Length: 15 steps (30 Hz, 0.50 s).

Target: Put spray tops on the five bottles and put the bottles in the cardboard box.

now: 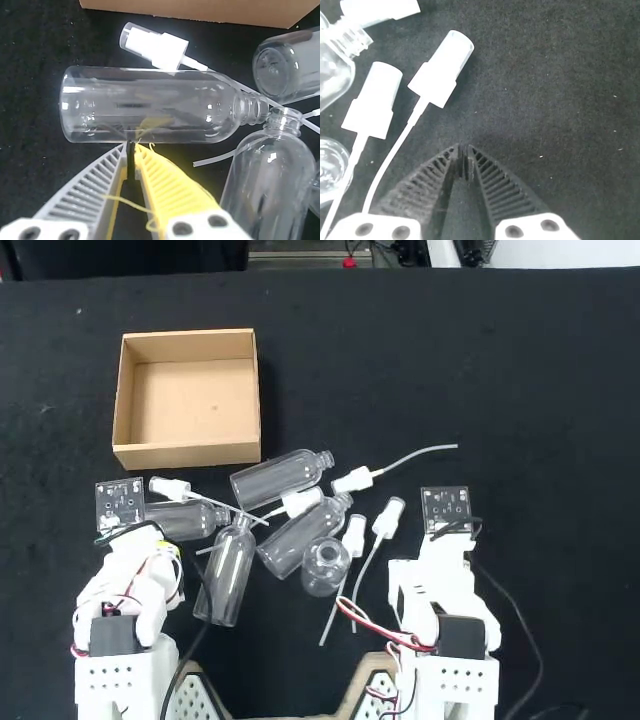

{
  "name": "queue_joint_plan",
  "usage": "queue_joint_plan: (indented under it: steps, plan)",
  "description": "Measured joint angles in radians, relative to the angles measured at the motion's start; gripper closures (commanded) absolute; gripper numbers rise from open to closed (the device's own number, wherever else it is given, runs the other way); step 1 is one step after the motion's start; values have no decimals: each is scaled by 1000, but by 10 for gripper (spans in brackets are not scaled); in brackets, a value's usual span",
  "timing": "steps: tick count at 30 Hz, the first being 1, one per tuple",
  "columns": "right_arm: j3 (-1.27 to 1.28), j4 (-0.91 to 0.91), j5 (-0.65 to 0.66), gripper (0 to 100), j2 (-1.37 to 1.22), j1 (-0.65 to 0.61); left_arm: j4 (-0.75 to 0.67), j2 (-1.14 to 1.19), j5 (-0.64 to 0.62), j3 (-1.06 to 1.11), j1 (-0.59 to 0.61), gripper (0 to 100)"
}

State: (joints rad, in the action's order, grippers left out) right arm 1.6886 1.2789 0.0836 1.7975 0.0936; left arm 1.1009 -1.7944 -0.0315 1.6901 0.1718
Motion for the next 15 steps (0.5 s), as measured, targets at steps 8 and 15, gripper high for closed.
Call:
queue_joint_plan:
  steps: [8, 15]
  plan:
    - [0, 0, 0, 987, 0, 0, 0, 0, 0, 0, 0, 970]
    - [0, 0, 0, 987, 0, 0, -71, 0, 97, -32, 35, 970]
